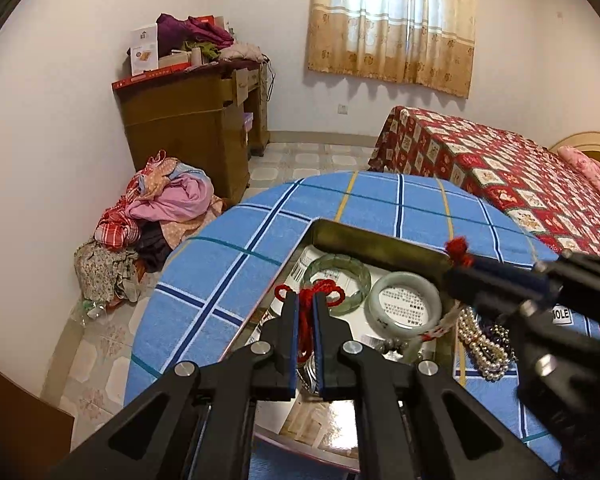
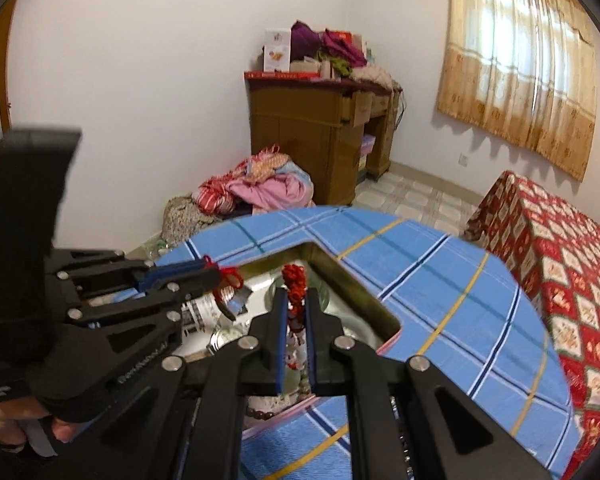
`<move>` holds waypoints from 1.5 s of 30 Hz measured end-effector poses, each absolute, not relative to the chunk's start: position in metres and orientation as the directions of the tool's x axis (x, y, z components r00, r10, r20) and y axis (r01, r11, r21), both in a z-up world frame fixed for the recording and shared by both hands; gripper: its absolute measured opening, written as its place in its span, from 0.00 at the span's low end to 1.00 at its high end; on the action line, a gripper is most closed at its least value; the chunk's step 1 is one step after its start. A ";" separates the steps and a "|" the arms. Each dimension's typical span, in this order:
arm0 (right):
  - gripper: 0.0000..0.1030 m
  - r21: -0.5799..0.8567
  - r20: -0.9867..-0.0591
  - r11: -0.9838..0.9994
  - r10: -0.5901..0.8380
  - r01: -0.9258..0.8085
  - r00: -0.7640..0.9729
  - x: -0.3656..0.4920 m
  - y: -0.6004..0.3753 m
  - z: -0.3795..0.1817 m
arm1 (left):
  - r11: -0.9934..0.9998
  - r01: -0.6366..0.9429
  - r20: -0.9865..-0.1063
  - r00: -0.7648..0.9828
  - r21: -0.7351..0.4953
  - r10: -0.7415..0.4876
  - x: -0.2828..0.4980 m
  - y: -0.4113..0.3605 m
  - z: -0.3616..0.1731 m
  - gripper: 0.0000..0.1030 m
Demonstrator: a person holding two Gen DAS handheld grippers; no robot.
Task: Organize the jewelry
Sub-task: 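Lower the red cord into the tin with left tool while right tool releases beads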
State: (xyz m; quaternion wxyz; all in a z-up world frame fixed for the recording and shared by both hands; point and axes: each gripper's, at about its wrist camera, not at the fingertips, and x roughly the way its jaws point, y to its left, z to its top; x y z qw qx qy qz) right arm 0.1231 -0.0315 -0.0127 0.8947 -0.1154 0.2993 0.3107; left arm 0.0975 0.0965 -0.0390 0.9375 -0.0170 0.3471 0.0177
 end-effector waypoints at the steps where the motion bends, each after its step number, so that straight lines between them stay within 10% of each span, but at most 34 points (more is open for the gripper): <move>1: 0.10 -0.021 -0.618 0.780 0.481 -0.625 0.622 0.124 -0.030 -0.018 | 0.999 -0.044 -0.656 0.754 -0.018 0.022 0.098 0.096 -0.041 0.05; 45: 0.10 -0.038 -0.701 0.766 0.437 -0.642 0.564 0.111 -0.018 -0.058 | 0.998 -0.064 -0.711 0.702 0.000 0.045 0.104 0.103 -0.072 0.05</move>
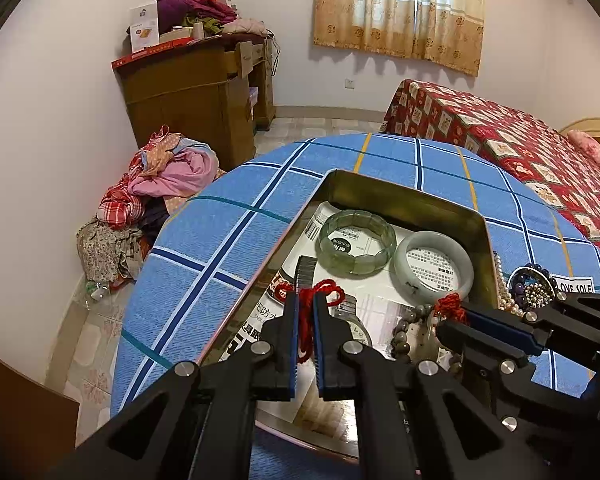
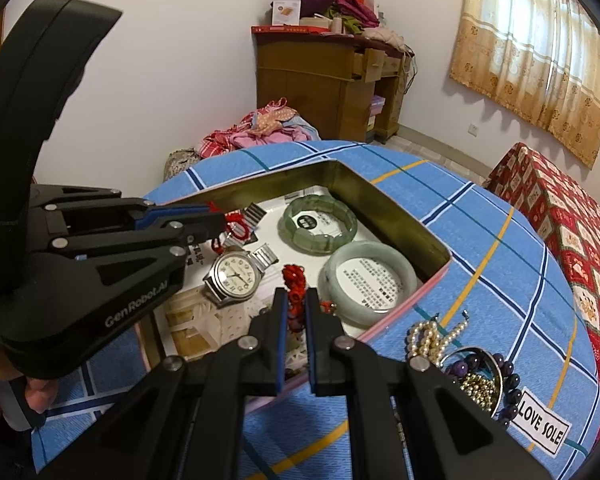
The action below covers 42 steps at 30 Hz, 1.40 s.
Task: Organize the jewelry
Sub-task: 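Lower the red cord into the tin with left tool while right tool releases beads, then grasp the silver hoop bangle with the right tool while the left tool reaches the pearl necklace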
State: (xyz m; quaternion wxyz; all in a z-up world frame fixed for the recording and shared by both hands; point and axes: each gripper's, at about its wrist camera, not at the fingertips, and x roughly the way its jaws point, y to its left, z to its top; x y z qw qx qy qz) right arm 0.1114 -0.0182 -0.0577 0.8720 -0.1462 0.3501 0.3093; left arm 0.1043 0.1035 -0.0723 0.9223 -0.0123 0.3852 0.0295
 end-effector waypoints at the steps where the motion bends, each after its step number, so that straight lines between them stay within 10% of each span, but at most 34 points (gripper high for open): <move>1: 0.10 -0.040 -0.701 0.765 0.436 -0.642 0.563 0.111 -0.018 -0.058 | 0.998 -0.066 -0.711 0.702 0.000 0.046 0.104 0.104 -0.072 0.05; 10: 0.14 -0.042 -0.708 0.765 0.432 -0.643 0.560 0.109 -0.017 -0.061 | 0.998 -0.056 -0.698 0.715 -0.014 0.031 0.099 0.105 -0.066 0.12; 14: 0.37 -0.024 -0.690 0.778 0.441 -0.628 0.573 0.106 -0.027 -0.054 | 0.996 -0.085 -0.664 0.744 0.017 0.075 0.091 0.100 -0.055 0.76; 32: 0.51 0.087 -0.678 0.945 0.288 -0.316 0.676 0.139 -0.159 -0.056 | 0.995 -0.064 -0.640 0.762 0.070 0.094 0.094 0.026 -0.047 0.78; 42: 0.32 0.093 -0.727 0.931 0.306 -0.353 0.615 0.157 -0.158 -0.073 | 0.994 -0.062 -0.673 0.732 0.088 0.105 0.109 0.009 -0.067 0.78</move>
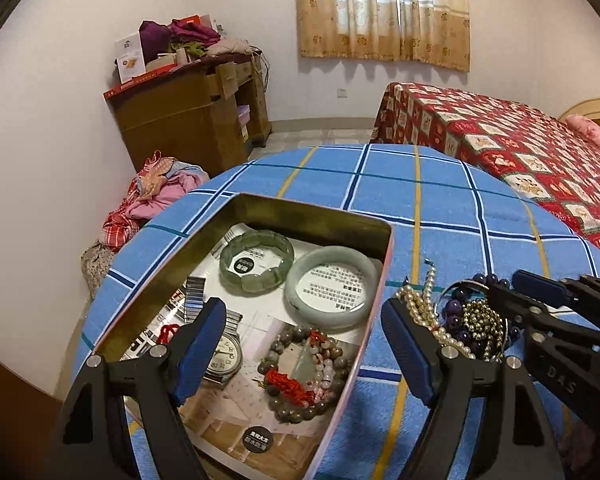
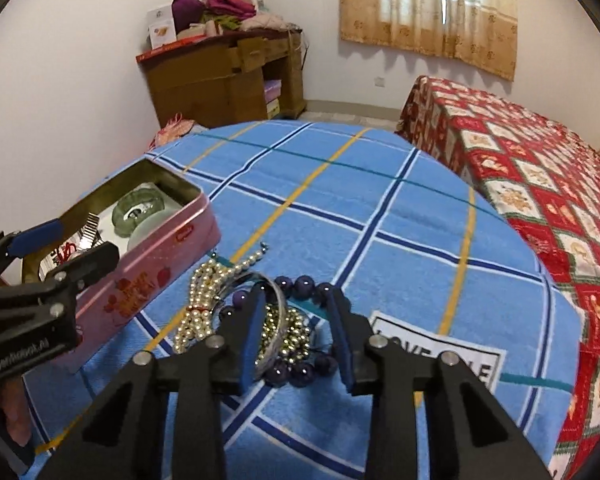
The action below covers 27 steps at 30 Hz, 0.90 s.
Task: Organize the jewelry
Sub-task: 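Grasp the silver hoop bangle with the right tool while the left tool reaches the pearl necklace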
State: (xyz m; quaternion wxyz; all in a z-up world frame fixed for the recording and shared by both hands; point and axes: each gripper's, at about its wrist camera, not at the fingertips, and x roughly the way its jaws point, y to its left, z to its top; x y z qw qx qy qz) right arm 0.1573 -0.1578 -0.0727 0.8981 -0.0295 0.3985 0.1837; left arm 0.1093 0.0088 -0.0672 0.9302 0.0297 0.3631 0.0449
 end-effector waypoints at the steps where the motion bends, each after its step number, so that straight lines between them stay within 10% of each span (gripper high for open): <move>1: 0.32 0.102 -0.744 0.929 0.309 -0.356 0.593 0.161 -0.157 -0.076 | 0.994 -0.061 -0.671 0.733 0.092 0.107 0.109 0.007 -0.068 0.78; 6: 0.12 0.130 -0.764 0.915 0.337 -0.381 0.550 0.162 -0.155 -0.084 | 0.995 -0.047 -0.673 0.734 0.087 0.093 0.106 0.000 -0.069 0.78; 19: 0.10 0.159 -0.662 0.963 0.267 -0.217 0.700 0.138 -0.208 -0.058 | 0.992 0.026 -0.662 0.747 0.126 0.064 0.095 -0.037 -0.067 0.77; 27: 0.10 0.178 -0.663 0.970 0.242 -0.165 0.708 0.138 -0.233 -0.059 | 0.985 0.130 -0.738 0.675 0.116 -0.002 0.104 -0.065 -0.086 0.45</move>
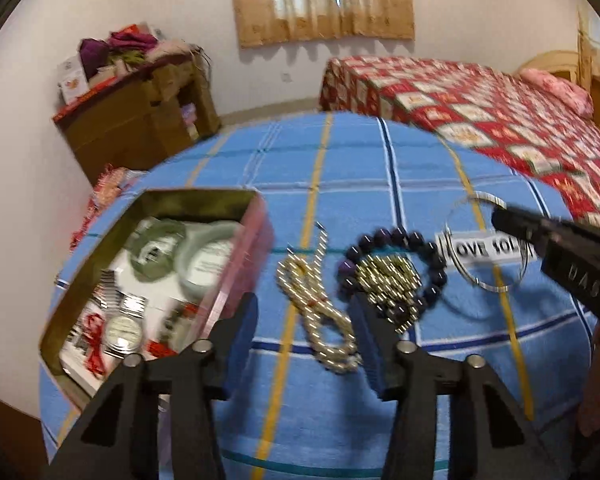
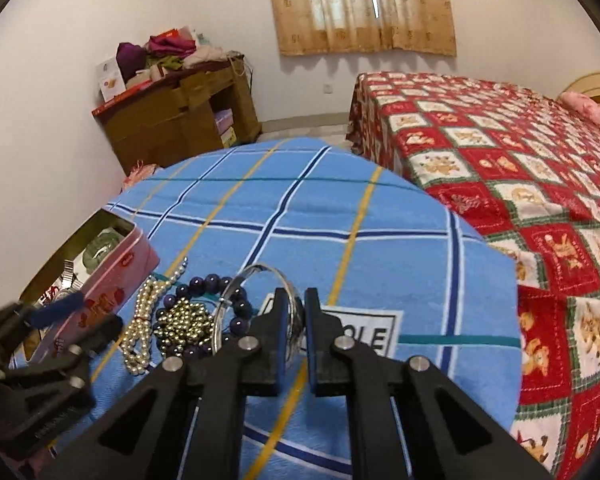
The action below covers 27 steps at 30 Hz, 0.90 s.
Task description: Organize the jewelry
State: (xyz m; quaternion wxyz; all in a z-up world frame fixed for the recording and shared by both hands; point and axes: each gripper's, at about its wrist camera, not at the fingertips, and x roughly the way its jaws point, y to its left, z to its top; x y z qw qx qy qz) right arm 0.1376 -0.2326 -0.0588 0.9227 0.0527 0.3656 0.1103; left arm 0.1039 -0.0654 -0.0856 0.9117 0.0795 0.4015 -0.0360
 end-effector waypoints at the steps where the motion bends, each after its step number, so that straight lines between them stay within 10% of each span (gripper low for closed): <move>1: 0.10 0.176 -0.662 0.970 0.242 -0.166 0.709 0.137 -0.232 -0.059 | 0.983 0.136 -0.746 0.666 0.119 -0.002 0.105 -0.068 -0.089 0.45; 9: 0.10 0.171 -0.656 0.969 0.247 -0.179 0.714 0.138 -0.232 -0.060 | 0.984 0.163 -0.800 0.599 0.073 -0.040 0.117 -0.069 -0.107 0.34; 11: 0.10 0.175 -0.656 0.968 0.251 -0.180 0.712 0.139 -0.233 -0.061 | 0.983 0.166 -0.796 0.604 0.080 -0.037 0.116 -0.069 -0.107 0.15; 27: 0.10 0.145 -0.650 0.968 0.251 -0.207 0.717 0.136 -0.226 -0.060 | 0.981 0.159 -0.726 0.687 0.110 -0.030 0.093 -0.066 -0.090 0.12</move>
